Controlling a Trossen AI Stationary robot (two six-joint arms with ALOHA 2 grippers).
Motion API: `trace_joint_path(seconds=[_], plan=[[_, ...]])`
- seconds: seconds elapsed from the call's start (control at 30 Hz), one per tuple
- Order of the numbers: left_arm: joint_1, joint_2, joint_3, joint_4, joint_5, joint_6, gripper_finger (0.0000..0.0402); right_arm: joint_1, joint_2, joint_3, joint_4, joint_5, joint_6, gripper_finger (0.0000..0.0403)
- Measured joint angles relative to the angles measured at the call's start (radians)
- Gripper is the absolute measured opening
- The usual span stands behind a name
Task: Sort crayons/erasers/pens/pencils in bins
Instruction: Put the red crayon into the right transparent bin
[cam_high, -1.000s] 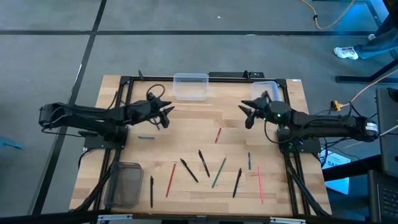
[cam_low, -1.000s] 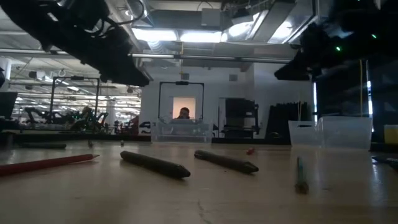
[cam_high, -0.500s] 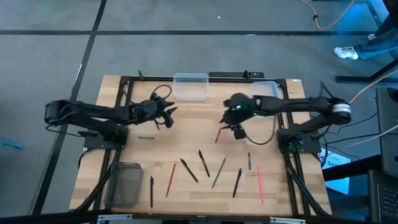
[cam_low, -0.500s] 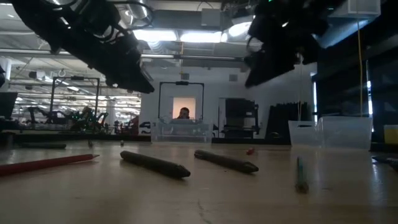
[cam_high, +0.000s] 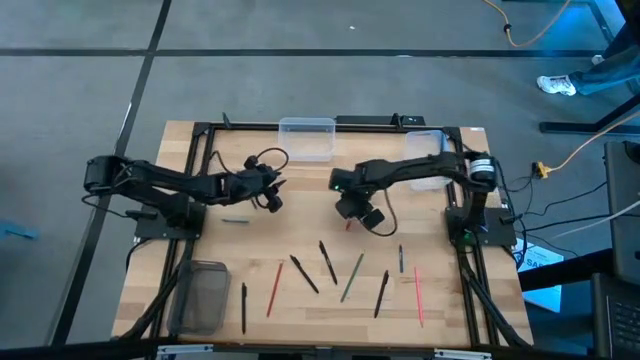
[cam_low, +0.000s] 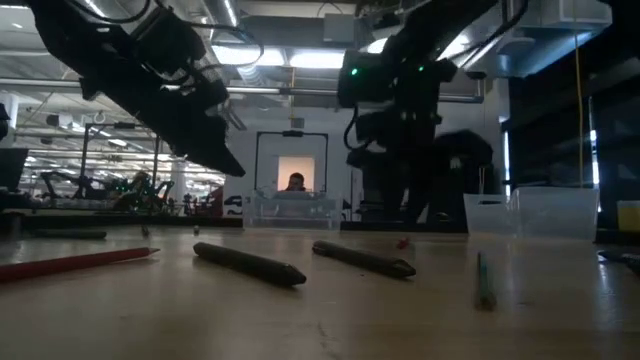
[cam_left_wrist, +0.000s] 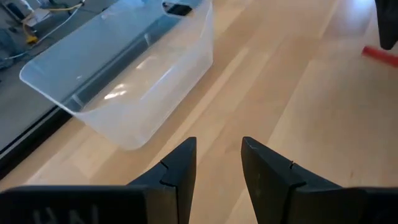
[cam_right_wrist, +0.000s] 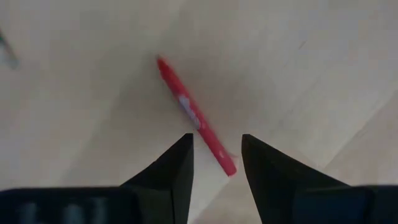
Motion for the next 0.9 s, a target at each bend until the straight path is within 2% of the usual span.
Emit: trace_joint_path(seconds=[0.13, 0.37, 0.7, 0.8, 0.9], plan=[[0.000, 0.023, 0.000, -0.001, -0.008, 0.000, 0.0120, 0.022, 0.054, 0.022, -0.019, 0.097, -0.057, 0.0140], [-0.002, 0.022, 0.000, -0.010, -0.009, 0.002, 0.0120, 0.036, 0.076, 0.027, -0.020, 0.093, -0.093, 0.0123], [-0.002, 0.022, 0.000, -0.010, -0.008, -0.002, 0.0120, 0.026, 0.077, 0.024, -0.022, 0.035, -0.092, 0.0019], [-0.002, 0.022, 0.000, -0.010, -0.008, -0.004, 0.0120, 0.014, 0.077, 0.024, -0.023, 0.023, -0.088, 0.0017], [-0.002, 0.022, 0.000, -0.010, -0.008, -0.006, 0.0120, 0.004, 0.071, 0.023, -0.027, 0.017, -0.043, 0.0036]])
